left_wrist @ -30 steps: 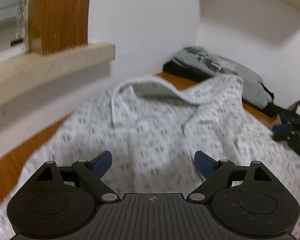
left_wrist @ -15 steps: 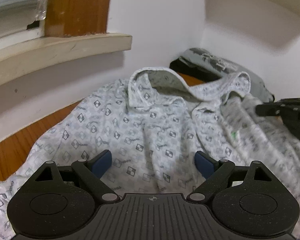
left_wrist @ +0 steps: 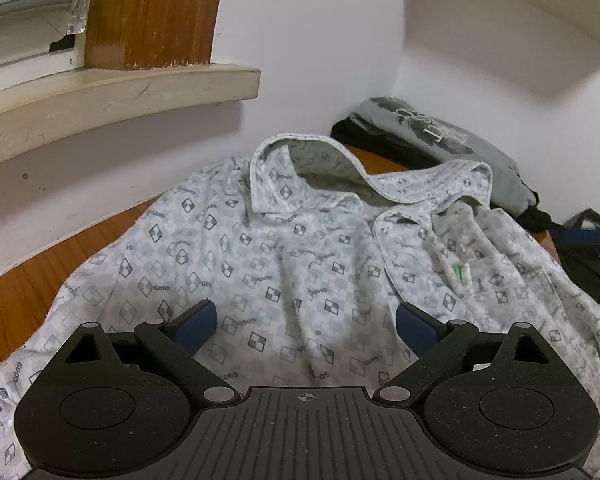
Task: Fold clothes
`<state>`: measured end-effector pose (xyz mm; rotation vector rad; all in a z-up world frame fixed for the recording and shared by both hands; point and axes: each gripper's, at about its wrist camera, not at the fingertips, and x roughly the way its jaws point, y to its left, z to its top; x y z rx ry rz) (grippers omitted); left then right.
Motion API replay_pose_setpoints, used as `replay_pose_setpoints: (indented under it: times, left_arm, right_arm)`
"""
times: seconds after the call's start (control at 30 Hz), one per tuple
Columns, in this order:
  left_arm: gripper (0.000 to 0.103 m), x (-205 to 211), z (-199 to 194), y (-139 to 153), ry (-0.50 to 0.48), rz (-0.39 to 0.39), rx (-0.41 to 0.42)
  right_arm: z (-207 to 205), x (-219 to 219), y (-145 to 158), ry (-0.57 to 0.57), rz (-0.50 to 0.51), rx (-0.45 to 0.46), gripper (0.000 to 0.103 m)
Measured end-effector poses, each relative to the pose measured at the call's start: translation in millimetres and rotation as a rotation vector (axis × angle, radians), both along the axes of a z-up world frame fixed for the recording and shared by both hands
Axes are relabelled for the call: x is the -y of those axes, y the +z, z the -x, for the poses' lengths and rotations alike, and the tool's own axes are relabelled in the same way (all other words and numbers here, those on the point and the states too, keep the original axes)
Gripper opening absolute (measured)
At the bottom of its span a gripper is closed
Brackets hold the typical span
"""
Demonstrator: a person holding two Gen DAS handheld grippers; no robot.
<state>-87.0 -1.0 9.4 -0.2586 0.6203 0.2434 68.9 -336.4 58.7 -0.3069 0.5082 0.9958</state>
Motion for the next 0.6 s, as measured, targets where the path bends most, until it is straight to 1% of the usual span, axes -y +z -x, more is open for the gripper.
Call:
replay_pose_setpoints:
  times: [0.1, 0.13, 0.2, 0.23, 0.27, 0.37, 0.4, 0.43, 0.47, 0.5, 0.57, 0.6]
  left_arm:
    - [0.099, 1, 0, 0, -0.002, -0.004, -0.004]
    - [0.099, 1, 0, 0, -0.001, -0.004, -0.004]
    - [0.1, 0, 0, 0, 0.001, -0.002, -0.002]
    - [0.1, 0, 0, 0, 0.001, -0.001, -0.002]
    - [0.1, 0, 0, 0, 0.001, 0.0, -0.001]
    - [0.1, 0, 0, 0, 0.0, 0.0, -0.001]
    - [0.1, 0, 0, 0, -0.001, 0.0, -0.002]
    - [0.1, 0, 0, 0, -0.001, 0.001, -0.001]
    - [0.1, 0, 0, 0, -0.002, 0.001, -0.001]
    - [0.1, 0, 0, 0, -0.002, 0.002, -0.001]
    - [0.101, -1, 0, 0, -0.003, 0.005, 0.0]
    - [0.101, -1, 0, 0, -0.002, 0.007, 0.002]
  right_arm:
    - [11, 18, -11, 0.018, 0.053, -0.004, 0.035]
    - [16, 20, -14, 0.031, 0.061, -0.011, 0.037]
    - [26, 21, -21, 0.067, 0.05, -0.035, 0.045]
    - [30, 22, -24, 0.072, 0.037, -0.043, 0.052]
    - [34, 21, -28, 0.076, 0.029, -0.049, 0.054]
    - [45, 12, -40, 0.086, 0.035, -0.026, 0.052]
    - [44, 11, -42, 0.082, 0.014, -0.039, 0.051]
    - [43, 10, -44, 0.078, -0.007, -0.053, 0.043]
    - [42, 10, -45, 0.086, -0.02, -0.072, 0.022]
    - [43, 9, -46, 0.099, -0.027, -0.077, 0.014]
    - [48, 13, -39, 0.079, -0.012, -0.032, 0.006]
    - [50, 16, -36, 0.068, -0.004, -0.009, 0.006]
